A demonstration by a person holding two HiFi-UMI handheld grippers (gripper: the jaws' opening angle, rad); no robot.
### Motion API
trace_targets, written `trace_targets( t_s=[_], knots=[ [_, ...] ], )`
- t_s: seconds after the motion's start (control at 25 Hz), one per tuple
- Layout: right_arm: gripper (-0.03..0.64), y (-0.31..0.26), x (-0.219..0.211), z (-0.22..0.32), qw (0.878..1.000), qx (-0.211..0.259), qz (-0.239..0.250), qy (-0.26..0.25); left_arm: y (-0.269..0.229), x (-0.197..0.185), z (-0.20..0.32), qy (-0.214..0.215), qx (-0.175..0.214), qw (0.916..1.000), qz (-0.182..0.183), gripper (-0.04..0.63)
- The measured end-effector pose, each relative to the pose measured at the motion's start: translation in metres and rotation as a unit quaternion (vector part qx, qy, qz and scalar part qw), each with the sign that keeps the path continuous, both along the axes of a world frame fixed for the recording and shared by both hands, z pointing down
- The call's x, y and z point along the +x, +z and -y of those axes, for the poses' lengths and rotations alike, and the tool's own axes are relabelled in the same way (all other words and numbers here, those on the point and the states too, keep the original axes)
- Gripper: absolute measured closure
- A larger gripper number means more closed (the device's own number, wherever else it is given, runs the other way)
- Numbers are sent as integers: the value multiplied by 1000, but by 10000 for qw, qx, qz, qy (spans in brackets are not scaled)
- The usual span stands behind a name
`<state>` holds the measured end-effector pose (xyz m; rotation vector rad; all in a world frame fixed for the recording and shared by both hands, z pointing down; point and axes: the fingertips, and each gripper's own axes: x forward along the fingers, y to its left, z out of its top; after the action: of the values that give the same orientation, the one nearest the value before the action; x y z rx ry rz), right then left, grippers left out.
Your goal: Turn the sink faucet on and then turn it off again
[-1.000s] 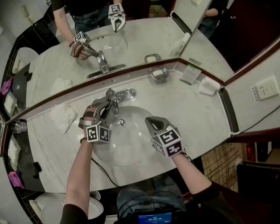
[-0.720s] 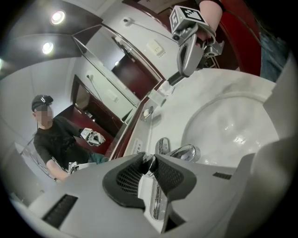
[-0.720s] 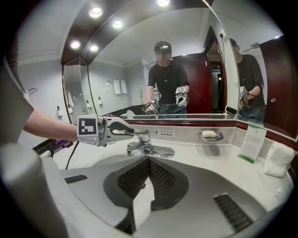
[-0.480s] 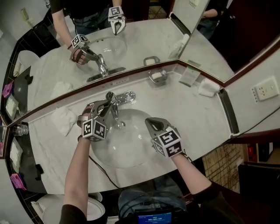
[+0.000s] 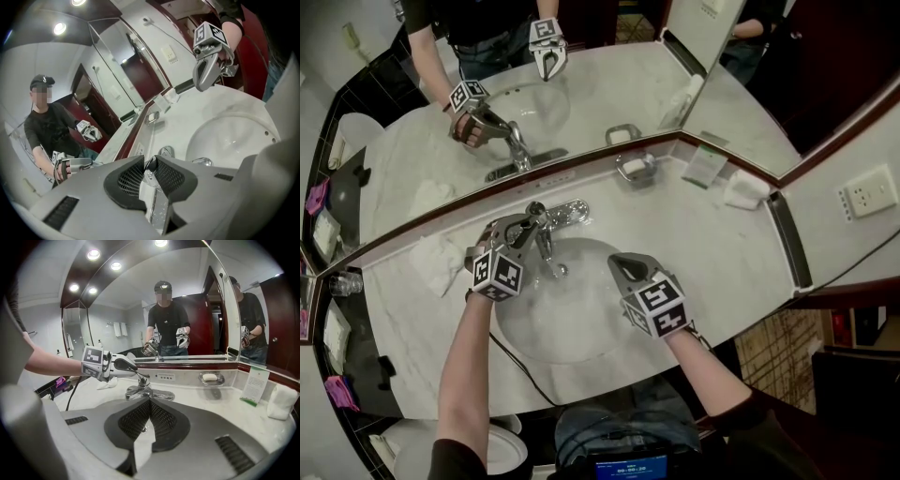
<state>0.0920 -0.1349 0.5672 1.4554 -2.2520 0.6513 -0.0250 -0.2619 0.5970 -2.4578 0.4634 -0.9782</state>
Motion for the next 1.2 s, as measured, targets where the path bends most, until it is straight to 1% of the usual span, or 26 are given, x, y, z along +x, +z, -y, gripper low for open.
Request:
trace_targets(
  t_s=[0.16,0.28,0.48,0.56,0.6,0.64,0.8,1.04,1.16,1.2],
  knots=[
    [595,0,2,-1,10000,-9,-10,16,0,-1,1,6,-119,9999,-4,526],
    [595,0,4,-2,10000,-16,-10,31,1,0,2,3,-124,9999,21,526],
    [595,1,4,-8,10000,-45,-1,21,2,-1,2,-162,-233,9996,-18,518],
    [595,2,3,-12,10000,-66,-5,-5,4,-4,-3,-163,-122,9997,113,511],
    [595,0,1,-14,10000,-75,2,-31,3,-6,-7,-155,-49,9997,178,488],
    [595,-3,-1,-15,9999,-80,8,-62,1,-10,-11,-165,25,9996,212,488],
    [595,-6,-4,-19,9998,-32,-51,-188,-24,-22,-25,-324,239,9990,191,488],
    [595,-26,-16,-28,9990,64,-98,-428,-95,-30,-63,-818,320,9959,-202,497],
    [595,-37,-21,-32,9984,149,-88,-540,-128,-35,-87,-1090,421,9919,-489,595],
    [595,-41,-22,-34,9981,176,-96,-579,-137,-36,-96,-1171,408,9906,-572,595]
  ],
)
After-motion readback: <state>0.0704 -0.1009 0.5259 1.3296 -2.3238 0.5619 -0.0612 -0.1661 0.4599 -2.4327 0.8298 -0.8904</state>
